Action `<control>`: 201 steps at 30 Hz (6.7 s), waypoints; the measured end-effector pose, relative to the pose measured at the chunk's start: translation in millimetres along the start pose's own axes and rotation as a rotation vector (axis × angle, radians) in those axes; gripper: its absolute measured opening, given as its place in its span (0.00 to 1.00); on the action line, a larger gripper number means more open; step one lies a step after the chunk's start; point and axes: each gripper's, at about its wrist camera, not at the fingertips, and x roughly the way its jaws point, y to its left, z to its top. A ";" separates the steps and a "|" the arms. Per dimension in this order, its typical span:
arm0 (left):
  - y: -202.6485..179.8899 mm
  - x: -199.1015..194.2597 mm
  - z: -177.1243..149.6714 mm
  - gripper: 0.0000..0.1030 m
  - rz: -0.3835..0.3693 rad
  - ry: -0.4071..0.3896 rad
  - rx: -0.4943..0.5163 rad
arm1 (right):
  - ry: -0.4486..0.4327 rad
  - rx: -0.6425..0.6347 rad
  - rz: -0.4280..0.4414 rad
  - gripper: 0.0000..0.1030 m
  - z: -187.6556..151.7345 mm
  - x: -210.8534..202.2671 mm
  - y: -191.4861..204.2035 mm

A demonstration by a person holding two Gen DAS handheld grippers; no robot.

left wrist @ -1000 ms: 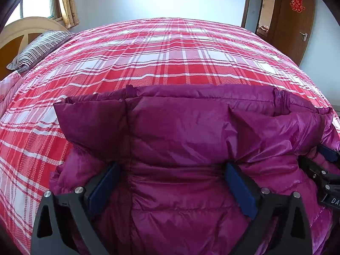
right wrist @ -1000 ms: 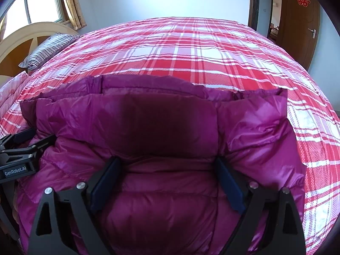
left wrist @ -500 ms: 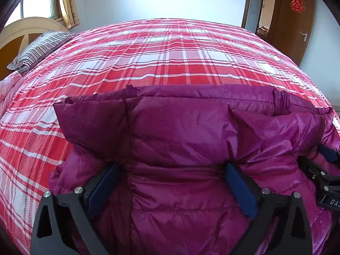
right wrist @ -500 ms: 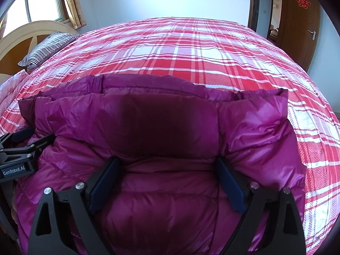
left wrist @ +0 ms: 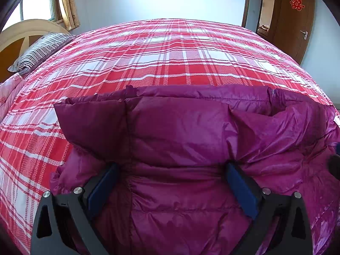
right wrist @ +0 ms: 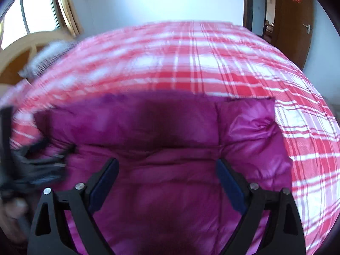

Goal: Fold large clothes

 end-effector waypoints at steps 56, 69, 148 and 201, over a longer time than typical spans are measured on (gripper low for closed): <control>1.3 0.4 0.2 0.99 -0.004 0.008 -0.004 | 0.053 -0.118 0.035 1.00 -42.3 35.3 22.5; 34.6 -41.9 9.7 0.99 -0.191 0.074 -0.060 | 0.029 -0.126 0.007 1.00 -43.0 14.6 24.0; -58.9 -93.4 87.2 0.11 -0.909 0.152 -0.162 | -0.177 0.323 0.717 0.11 -111.1 -103.3 -52.4; -145.0 -96.1 -29.2 0.82 -0.361 -0.136 0.425 | -0.305 0.330 0.218 0.60 -53.5 -178.2 -131.2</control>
